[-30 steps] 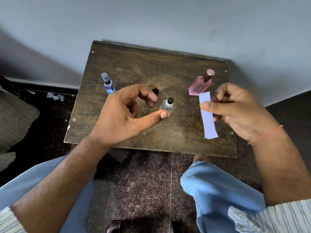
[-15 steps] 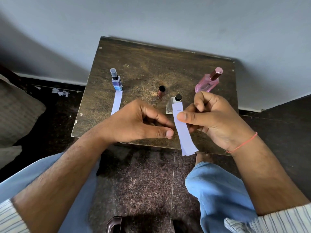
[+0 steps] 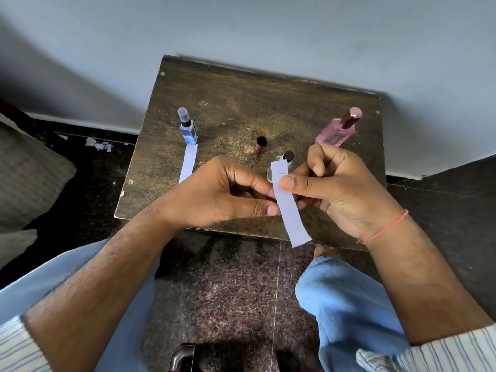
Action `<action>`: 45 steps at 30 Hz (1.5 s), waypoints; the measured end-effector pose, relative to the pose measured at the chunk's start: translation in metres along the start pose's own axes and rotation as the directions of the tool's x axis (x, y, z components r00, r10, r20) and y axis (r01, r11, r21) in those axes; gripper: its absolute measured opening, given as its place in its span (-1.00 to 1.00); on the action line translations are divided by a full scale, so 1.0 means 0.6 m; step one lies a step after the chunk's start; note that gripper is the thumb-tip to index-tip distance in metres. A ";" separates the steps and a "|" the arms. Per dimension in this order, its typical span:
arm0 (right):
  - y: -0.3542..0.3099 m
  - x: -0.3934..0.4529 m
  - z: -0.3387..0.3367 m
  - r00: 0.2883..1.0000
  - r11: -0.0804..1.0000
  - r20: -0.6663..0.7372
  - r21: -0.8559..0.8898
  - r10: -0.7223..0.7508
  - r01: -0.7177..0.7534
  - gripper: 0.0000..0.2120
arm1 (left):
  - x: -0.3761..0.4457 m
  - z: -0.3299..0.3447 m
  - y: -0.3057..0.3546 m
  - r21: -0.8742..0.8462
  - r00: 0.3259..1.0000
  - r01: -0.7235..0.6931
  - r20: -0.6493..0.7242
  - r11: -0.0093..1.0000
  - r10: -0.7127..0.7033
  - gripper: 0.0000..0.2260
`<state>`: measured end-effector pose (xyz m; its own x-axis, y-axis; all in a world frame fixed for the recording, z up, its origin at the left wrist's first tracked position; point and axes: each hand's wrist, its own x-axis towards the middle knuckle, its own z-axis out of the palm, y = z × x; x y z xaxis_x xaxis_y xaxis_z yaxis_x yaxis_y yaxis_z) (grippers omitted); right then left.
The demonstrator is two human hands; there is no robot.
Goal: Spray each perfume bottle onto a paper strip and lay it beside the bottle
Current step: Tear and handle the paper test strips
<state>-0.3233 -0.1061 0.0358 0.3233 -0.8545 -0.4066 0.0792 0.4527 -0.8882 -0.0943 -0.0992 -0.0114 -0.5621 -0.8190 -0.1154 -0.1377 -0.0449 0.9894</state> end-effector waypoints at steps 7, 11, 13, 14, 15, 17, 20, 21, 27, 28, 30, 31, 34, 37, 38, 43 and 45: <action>-0.001 -0.004 0.000 0.999 0.998 -0.025 -0.054 -0.035 0.034 -0.54 | -0.002 0.005 0.001 0.003 0.999 -0.032 -0.035 0.999 0.032 -0.81; -0.009 -0.013 -0.003 1.000 0.993 -0.025 -0.114 -0.007 0.004 -0.56 | 0.000 -0.002 -0.002 0.052 1.000 0.006 -0.028 0.999 -0.005 -0.88; -0.013 -0.018 -0.004 1.000 0.989 -0.018 -0.145 0.003 -0.006 -0.56 | -0.001 -0.004 -0.006 0.051 0.999 0.031 -0.042 0.998 -0.029 -0.86; -0.014 -0.019 -0.005 1.000 0.987 -0.014 -0.163 0.011 -0.013 -0.56 | -0.001 -0.004 -0.007 0.055 0.998 0.039 -0.055 0.998 -0.036 -0.85; -0.014 -0.019 -0.005 1.000 0.984 -0.006 -0.179 0.021 -0.022 -0.56 | -0.001 -0.005 -0.007 0.065 0.997 0.046 -0.067 0.997 -0.041 -0.86; -0.013 -0.019 -0.005 0.999 0.978 0.019 -0.206 0.040 -0.035 -0.57 | -0.001 -0.006 -0.005 0.083 0.995 0.071 -0.079 0.994 -0.065 -0.94; -0.010 -0.018 -0.004 0.998 0.973 0.044 -0.228 0.049 -0.038 -0.61 | -0.001 -0.005 -0.003 0.145 0.994 0.090 -0.081 0.985 -0.079 -0.86; -0.010 -0.018 -0.003 0.998 0.972 0.044 -0.232 0.050 -0.038 -0.62 | -0.001 -0.004 0.000 0.163 0.994 0.090 -0.081 0.982 -0.077 -0.82; -0.011 -0.016 0.000 0.999 0.970 0.033 -0.243 0.019 -0.010 -0.64 | -0.004 -0.003 0.005 0.250 0.994 0.073 -0.103 0.965 -0.048 -0.81; -0.011 -0.016 0.001 0.999 0.970 0.035 -0.245 0.012 -0.003 -0.65 | -0.004 -0.003 0.005 0.262 0.994 0.064 -0.103 0.963 -0.039 -0.84; -0.010 -0.015 0.006 0.999 0.969 0.035 -0.248 0.011 -0.002 -0.65 | -0.005 -0.004 0.005 0.302 0.994 0.040 -0.106 0.953 -0.008 -0.91; -0.009 -0.015 0.009 0.999 0.967 0.033 -0.254 0.014 -0.006 -0.64 | -0.007 -0.004 0.006 0.324 0.994 0.025 -0.109 0.946 0.011 -0.93; -0.006 -0.015 0.018 1.000 0.956 0.012 -0.292 -0.004 0.007 -0.64 | -0.011 -0.009 0.005 0.370 0.993 -0.013 -0.102 0.929 0.055 -0.90; -0.004 -0.013 0.023 0.999 0.947 0.008 -0.320 -0.037 0.037 -0.68 | -0.015 -0.014 0.005 0.420 0.992 -0.037 -0.096 0.907 0.085 -0.92; -0.004 -0.013 0.023 0.999 0.944 0.010 -0.328 -0.043 0.044 -0.68 | -0.016 -0.015 0.006 0.434 0.991 -0.042 -0.097 0.900 0.093 -0.93; -0.011 -0.018 0.032 0.998 0.965 0.055 -0.256 -0.037 0.050 -0.65 | -0.023 -0.020 -0.001 0.436 0.986 0.020 -0.157 0.900 0.054 -0.92; -0.013 -0.019 0.036 0.997 0.969 0.074 -0.246 -0.018 0.036 -0.65 | -0.025 -0.021 -0.003 0.416 0.982 0.029 -0.182 0.909 0.053 -0.91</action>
<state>-0.3072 -0.0945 0.0522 0.3903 -0.8415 -0.3735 -0.1437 0.3450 -0.9275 -0.0751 -0.0939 -0.0104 -0.4104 -0.9108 -0.0453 -0.4808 0.1739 0.8594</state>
